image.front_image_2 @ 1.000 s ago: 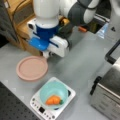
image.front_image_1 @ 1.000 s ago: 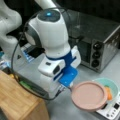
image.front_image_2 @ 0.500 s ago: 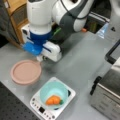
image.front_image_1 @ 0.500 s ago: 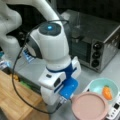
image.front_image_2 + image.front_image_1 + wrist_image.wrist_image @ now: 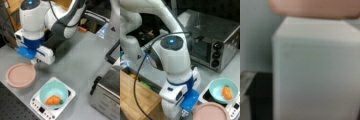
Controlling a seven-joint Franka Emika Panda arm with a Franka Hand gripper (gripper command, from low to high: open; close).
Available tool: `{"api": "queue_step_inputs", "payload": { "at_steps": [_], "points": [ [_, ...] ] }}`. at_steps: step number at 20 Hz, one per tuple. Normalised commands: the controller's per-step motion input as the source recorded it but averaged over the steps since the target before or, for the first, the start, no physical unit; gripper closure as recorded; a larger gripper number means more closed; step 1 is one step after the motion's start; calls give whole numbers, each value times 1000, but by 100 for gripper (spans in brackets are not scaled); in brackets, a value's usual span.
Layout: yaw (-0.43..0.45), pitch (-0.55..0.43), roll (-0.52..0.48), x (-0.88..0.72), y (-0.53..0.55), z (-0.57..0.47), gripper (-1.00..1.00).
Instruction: Pick up the pan. Place the pan on the table. Pick up the bowl. Place the bowl on the stove.
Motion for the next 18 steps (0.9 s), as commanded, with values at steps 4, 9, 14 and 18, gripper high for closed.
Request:
{"api": "queue_step_inputs", "payload": {
  "at_steps": [4, 9, 14, 18],
  "points": [
    [116, 74, -22, 203, -199, -74, 100],
    [137, 73, -18, 204, -191, -127, 100],
    [153, 73, -21, 189, -164, -74, 100],
    [161, 46, -31, 185, -141, -28, 100]
  ]
}}
